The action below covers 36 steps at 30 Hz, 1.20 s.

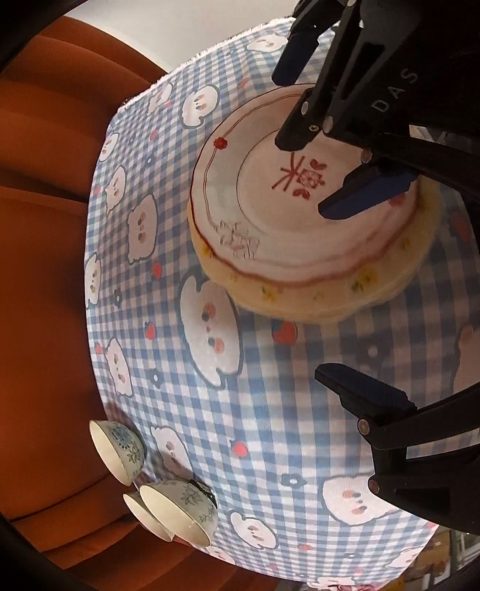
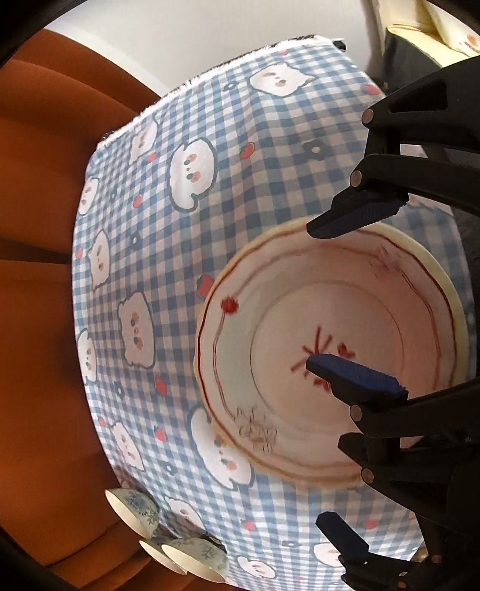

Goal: Organize plates and bowls
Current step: 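Lower the red-pattern plate onto the stack and open both grippers, then move both grippers toward the green-rim bowls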

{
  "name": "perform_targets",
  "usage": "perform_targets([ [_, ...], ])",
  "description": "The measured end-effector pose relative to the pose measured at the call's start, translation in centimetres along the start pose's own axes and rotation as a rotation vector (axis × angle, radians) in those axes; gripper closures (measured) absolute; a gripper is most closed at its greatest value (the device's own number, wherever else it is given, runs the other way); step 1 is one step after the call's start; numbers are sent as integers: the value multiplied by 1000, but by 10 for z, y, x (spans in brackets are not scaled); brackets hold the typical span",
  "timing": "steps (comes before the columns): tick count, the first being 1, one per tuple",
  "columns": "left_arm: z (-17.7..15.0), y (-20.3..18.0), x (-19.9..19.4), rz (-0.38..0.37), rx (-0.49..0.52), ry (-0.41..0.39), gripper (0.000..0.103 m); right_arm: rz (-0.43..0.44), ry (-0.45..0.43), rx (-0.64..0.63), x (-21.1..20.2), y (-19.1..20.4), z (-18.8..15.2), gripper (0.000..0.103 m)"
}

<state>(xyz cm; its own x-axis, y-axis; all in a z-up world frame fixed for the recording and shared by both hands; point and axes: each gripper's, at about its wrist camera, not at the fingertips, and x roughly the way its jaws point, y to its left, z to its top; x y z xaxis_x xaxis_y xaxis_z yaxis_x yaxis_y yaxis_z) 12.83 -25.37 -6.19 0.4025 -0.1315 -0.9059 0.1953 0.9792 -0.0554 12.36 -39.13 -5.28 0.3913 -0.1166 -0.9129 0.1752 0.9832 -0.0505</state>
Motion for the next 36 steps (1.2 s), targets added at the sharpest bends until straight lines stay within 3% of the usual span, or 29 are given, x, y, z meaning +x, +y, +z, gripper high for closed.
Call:
perform_targets([
  [15,-20,142,-34,66,-72,-70,25,56,-77,-58,-32,143,-11,34],
  [19,-17,177,-40,100,-90,-81,26,146,-81,-72,-29,180,-7,34],
  [23,-6,207,-45,146,-111,-126,27,149,-116,-97,-33,217,6,34],
  [27,11,235,-42,147,-148,-122,27,128,-130,-122,-34,251,27,31],
  [36,53,278,-23,167,-212,-137,27,156,-149,-147,-18,293,75,31],
])
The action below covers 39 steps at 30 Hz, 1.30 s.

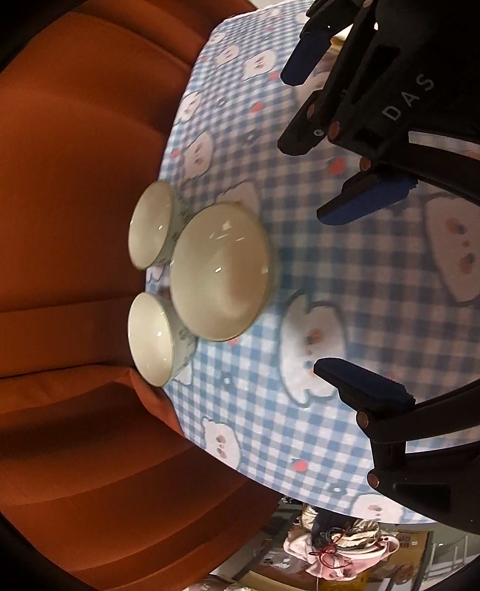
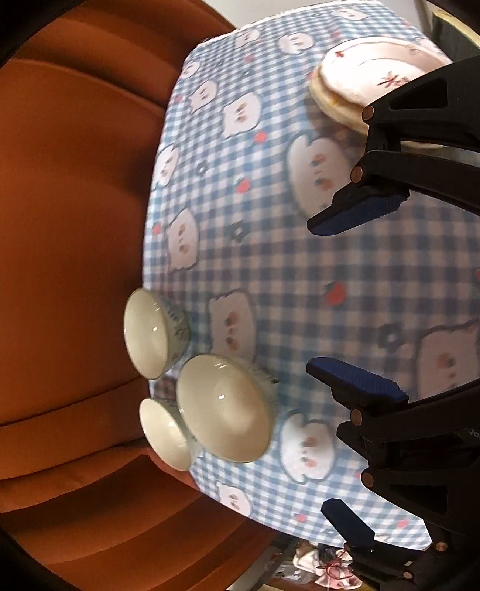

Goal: Organize plates and bowls
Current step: 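Move both grippers toward the green-rim bowls, then close both grippers on the rim of a green-rim bowl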

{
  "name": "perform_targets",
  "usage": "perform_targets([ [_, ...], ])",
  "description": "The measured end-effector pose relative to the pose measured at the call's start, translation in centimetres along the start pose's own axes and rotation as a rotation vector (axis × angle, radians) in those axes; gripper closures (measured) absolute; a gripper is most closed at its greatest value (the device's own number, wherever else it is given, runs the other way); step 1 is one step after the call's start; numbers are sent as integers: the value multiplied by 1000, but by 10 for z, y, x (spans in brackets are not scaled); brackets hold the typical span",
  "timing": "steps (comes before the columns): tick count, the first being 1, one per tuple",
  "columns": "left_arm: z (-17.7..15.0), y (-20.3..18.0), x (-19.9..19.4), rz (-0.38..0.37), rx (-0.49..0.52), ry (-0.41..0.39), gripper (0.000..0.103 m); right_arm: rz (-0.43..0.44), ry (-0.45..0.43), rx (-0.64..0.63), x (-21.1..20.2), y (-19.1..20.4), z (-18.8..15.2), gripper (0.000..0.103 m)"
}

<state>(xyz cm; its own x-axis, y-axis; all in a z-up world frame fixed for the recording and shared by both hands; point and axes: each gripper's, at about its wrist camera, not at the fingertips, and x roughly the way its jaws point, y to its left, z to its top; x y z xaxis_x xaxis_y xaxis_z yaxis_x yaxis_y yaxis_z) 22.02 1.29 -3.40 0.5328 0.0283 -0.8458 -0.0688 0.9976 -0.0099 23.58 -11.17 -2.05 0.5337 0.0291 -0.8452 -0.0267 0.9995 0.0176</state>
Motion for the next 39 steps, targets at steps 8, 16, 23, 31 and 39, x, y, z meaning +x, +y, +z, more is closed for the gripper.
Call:
perform_targets([
  [8,43,13,31,68,-24,-17,29,53,-16,6,34,19,48,31],
  [16,66,17,74,73,-14,11,43,91,21,-7,77,35,74,53],
  [23,74,22,102,82,-29,54,58,102,74,-2,110,40,81,62],
  [31,78,22,110,90,-35,59,76,128,97,-8,122,42,84,83],
  [39,77,19,104,125,-17,65,81,134,102,-21,116,42,82,84],
])
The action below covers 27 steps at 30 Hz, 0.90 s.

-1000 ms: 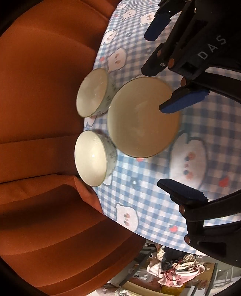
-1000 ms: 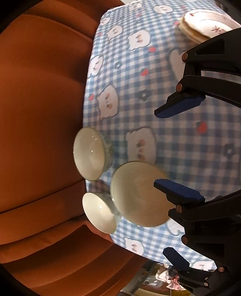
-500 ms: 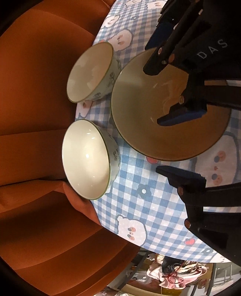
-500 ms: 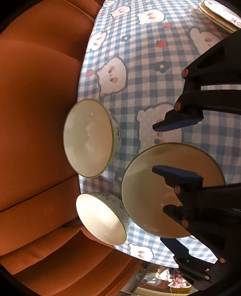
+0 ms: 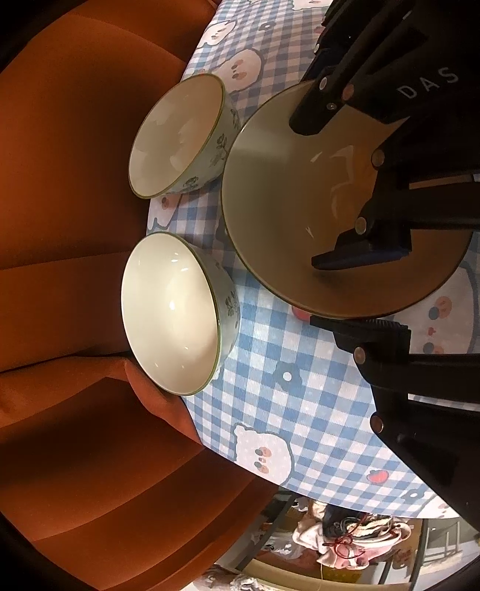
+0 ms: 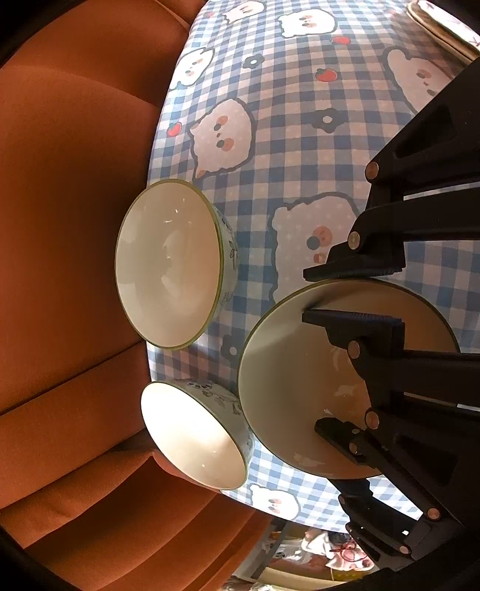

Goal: Organize plates and bowls
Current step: 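Close both grippers on the rim of a green-rim bowl, then carry the bowl with both grippers toward the plate stack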

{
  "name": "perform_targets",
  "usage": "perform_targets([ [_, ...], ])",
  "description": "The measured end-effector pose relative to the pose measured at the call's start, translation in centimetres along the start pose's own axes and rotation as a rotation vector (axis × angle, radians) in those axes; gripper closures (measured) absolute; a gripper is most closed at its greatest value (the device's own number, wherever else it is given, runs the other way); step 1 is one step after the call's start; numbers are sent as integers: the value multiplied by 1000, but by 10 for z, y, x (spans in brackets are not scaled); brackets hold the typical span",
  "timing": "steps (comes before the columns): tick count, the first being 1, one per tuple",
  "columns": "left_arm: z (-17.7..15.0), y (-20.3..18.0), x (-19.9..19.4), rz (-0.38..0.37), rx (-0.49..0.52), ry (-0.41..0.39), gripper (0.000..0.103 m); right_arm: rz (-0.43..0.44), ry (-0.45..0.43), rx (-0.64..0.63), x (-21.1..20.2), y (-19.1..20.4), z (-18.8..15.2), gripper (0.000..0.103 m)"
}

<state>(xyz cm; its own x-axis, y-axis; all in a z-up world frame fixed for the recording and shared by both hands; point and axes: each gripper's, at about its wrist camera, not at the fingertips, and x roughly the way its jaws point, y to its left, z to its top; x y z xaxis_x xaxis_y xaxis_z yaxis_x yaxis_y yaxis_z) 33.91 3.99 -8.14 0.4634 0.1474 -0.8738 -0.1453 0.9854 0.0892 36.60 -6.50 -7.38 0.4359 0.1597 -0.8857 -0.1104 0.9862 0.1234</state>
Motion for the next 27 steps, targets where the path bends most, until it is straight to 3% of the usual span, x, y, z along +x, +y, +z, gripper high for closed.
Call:
perform_targets([
  [10,-20,-9,-23,-29,30,5,81,-22,-3,37,-25,-11,-22,85],
  [27,-91,-28,-83,-99,74,-19,81,-84,-28,90,-90,-35,-100,85],
])
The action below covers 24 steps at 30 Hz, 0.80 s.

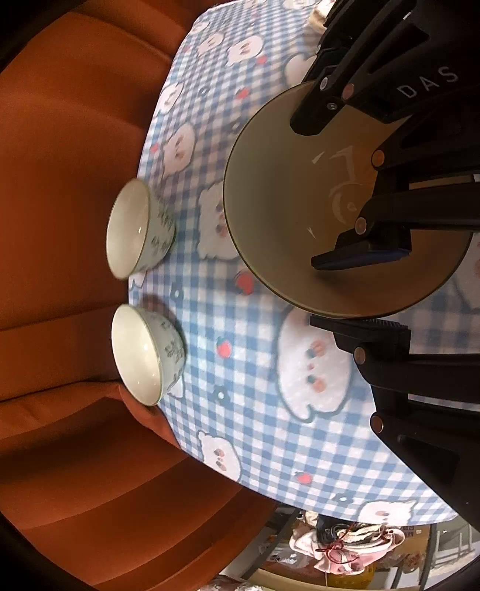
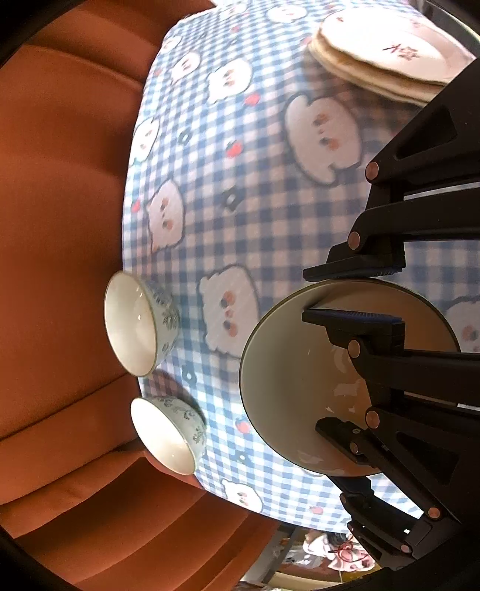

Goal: Organize plates and bowls
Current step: 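Carry the bowl with both grippers toward the plate stack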

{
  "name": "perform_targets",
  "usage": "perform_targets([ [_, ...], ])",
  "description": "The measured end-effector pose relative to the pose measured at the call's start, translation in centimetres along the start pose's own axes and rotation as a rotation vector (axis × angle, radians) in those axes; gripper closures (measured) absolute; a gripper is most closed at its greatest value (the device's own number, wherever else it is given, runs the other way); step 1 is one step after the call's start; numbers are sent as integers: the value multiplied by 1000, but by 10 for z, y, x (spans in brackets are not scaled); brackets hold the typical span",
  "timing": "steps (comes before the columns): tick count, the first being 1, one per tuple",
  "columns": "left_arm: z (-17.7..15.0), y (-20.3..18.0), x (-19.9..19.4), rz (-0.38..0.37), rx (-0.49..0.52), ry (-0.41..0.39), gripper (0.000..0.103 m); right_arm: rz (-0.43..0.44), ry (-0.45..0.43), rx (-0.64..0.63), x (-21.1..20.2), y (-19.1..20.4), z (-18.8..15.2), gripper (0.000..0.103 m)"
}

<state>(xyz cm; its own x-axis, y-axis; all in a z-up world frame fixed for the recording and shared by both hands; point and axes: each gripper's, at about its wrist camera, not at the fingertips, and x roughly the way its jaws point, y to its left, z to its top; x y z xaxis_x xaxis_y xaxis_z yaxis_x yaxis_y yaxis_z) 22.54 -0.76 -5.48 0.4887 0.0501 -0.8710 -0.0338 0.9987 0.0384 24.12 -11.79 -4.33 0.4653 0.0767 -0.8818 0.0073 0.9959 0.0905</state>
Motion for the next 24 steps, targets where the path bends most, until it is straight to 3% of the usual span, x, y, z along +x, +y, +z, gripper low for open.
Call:
perform_targets([
  [14,-54,-59,-38,-60,77,-1,81,-69,-10,58,-48,-59,-61,85],
  [24,-80,-93,-43,-28,53,29,81,-42,24,45,-54,-100,-82,85],
])
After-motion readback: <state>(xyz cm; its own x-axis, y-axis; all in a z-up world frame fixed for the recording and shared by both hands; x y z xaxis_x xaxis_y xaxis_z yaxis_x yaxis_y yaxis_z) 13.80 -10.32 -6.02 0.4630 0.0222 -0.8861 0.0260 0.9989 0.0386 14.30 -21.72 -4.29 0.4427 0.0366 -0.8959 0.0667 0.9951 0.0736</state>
